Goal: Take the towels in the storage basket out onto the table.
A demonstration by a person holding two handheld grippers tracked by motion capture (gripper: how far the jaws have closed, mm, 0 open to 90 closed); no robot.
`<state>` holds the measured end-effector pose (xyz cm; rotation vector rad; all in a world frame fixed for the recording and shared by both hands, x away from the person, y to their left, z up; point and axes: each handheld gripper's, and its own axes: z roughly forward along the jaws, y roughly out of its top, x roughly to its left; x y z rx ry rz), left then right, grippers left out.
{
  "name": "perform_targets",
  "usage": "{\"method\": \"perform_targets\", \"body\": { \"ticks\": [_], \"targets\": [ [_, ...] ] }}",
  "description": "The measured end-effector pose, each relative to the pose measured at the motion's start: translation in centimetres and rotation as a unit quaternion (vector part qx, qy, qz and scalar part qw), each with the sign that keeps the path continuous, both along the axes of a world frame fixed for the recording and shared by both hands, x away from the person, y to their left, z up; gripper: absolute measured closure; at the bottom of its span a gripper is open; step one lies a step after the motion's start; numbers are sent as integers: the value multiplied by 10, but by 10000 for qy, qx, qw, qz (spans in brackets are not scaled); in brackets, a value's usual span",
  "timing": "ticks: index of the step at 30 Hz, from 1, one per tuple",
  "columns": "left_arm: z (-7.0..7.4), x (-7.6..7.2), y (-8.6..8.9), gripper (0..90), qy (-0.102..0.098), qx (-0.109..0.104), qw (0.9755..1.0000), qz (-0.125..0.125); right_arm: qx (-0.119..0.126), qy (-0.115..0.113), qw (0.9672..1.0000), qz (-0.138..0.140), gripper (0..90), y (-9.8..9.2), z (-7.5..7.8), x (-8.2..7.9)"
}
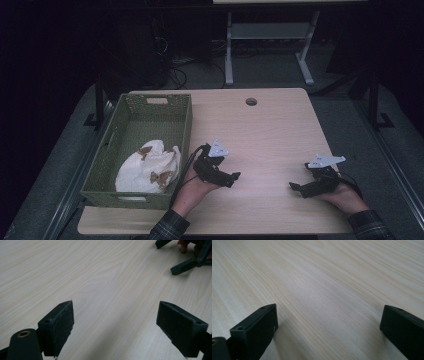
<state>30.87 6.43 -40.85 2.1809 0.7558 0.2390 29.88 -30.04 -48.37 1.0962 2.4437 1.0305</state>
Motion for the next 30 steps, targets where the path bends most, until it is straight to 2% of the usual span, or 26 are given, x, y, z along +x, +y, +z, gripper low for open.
{"method": "perform_targets", "body": {
  "ticks": [21, 25, 27, 30],
  "targets": [
    [23, 11, 0, 138, 16, -136, 9998, -119, 3, -2, 10000, -1, 10, 0, 0, 0],
    [31, 16, 5, 137, 56, -102, 9997, -192, 3, -1, 10000, -3, 10, 0, 0, 0],
    [34, 18, 9, 138, 1, -69, 9998, -196, 2, -3, 10000, -1, 10, 0, 0, 0],
    [37, 20, 18, 137, -27, -193, 9997, -125, 4, -10, 10000, 2, 10, 0, 0, 0]
  ]
}}
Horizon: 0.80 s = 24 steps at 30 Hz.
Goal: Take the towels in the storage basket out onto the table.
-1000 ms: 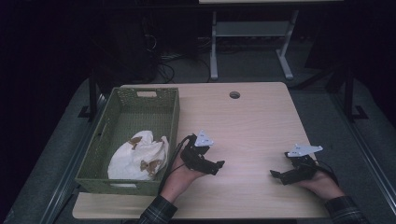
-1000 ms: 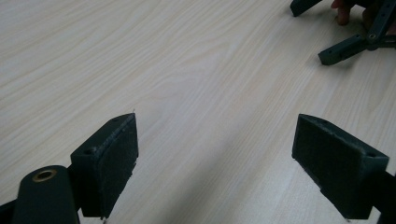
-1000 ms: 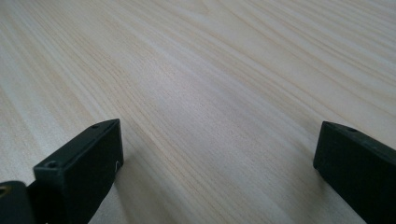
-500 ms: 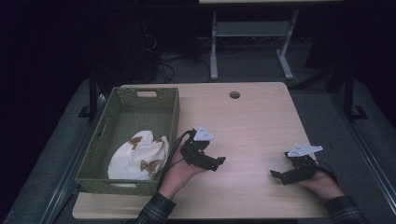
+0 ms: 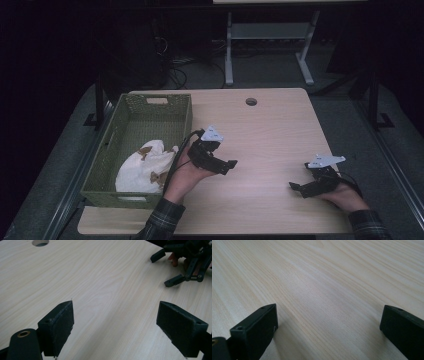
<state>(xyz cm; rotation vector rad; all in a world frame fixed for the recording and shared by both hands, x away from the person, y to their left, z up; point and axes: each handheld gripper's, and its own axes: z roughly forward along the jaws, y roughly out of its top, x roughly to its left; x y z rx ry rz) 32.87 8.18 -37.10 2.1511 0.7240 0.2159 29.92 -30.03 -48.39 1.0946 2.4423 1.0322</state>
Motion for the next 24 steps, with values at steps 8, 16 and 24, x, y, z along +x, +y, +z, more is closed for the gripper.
{"method": "perform_targets", "body": {
  "ticks": [8, 16, 24],
  "targets": [
    [15, 1, 12, 137, -111, -208, 9997, 10, 1, 8, 10000, 6, 10, 0, 0, 0],
    [21, 1, 27, 137, -129, -265, 9995, 85, 3, 9, 10000, 7, 10, 0, 0, 0],
    [25, 3, 45, 134, -115, -223, 9994, 231, -2, 16, 10000, 10, 10, 0, 0, 0]
  ]
}}
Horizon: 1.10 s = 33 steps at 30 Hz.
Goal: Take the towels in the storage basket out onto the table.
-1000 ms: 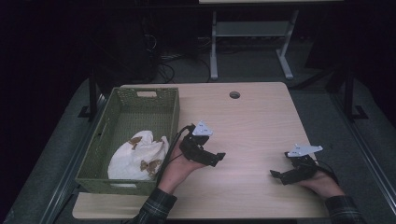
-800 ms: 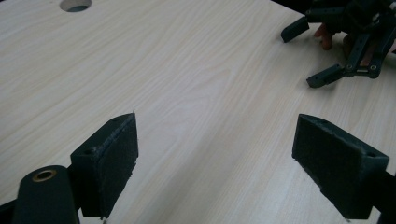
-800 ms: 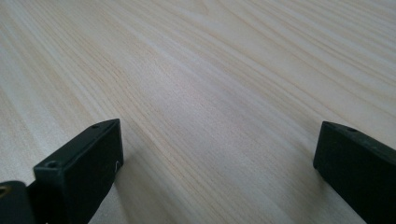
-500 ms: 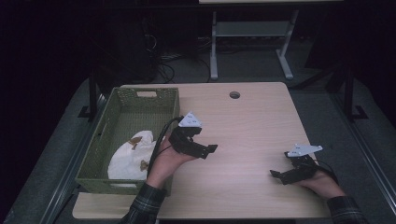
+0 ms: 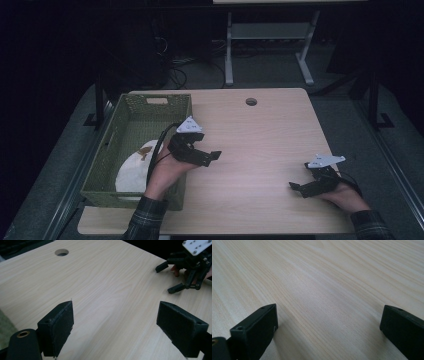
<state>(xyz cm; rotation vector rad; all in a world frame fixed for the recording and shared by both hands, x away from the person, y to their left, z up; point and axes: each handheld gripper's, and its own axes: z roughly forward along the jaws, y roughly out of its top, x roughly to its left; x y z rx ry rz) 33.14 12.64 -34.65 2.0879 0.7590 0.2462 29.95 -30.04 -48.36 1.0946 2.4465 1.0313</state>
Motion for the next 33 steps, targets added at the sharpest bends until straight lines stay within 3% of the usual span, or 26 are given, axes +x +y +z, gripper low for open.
{"method": "perform_targets", "body": {
  "ticks": [18, 33],
  "targets": [
    [5, 2, 36, 140, 98, 238, 9991, 323, -1, 4, 10000, 0, 10, 0, 0, 0],
    [10, -2, 79, 144, 79, 427, 9963, 739, -2, 5, 10000, 1, 10, 0, 0, 0]
  ]
}}
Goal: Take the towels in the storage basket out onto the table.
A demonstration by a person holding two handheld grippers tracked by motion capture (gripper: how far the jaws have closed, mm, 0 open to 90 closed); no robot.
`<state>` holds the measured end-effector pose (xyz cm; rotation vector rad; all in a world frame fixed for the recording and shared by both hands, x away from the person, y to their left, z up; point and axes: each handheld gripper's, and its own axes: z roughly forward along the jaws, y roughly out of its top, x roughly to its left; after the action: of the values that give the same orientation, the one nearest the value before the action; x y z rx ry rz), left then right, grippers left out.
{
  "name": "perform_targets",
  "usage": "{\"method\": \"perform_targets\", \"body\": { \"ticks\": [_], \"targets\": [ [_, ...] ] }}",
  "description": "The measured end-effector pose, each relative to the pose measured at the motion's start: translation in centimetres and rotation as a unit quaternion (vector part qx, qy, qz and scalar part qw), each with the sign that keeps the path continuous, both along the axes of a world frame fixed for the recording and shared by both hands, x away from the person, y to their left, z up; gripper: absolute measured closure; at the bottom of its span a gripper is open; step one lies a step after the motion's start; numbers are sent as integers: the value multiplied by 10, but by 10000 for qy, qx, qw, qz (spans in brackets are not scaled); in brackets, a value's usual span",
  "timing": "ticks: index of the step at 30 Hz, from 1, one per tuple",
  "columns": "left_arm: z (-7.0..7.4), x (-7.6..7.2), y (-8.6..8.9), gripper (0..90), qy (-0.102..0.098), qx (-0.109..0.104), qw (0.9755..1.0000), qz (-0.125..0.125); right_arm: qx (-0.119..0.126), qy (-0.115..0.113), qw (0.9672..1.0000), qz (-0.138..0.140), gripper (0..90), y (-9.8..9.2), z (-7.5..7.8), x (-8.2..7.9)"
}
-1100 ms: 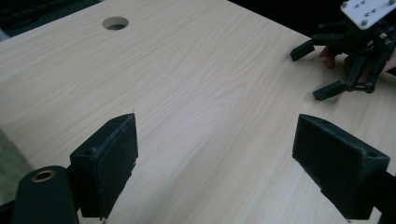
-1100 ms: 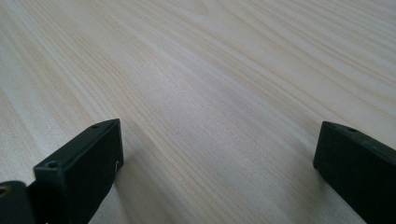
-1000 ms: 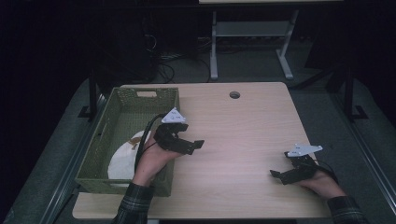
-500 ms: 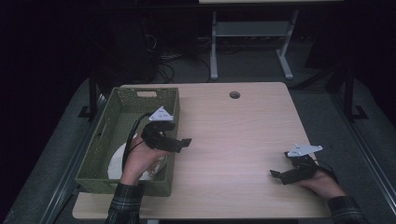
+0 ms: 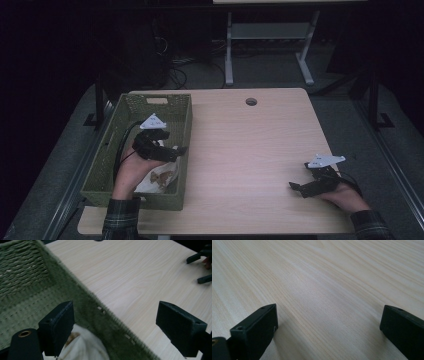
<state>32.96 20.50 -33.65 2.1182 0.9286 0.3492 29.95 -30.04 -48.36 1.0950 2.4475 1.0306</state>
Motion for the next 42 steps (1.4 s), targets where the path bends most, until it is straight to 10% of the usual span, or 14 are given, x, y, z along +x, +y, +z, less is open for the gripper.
{"method": "perform_targets", "body": {
  "ticks": [17, 42],
  "targets": [
    [-11, -4, 37, 144, -23, 310, 9989, 350, 2, 13, 10000, -12, 10, 0, 0, 0],
    [-60, 11, 64, 146, 489, 846, 9927, 701, -5, 0, 10000, 1, 10, 0, 0, 0]
  ]
}}
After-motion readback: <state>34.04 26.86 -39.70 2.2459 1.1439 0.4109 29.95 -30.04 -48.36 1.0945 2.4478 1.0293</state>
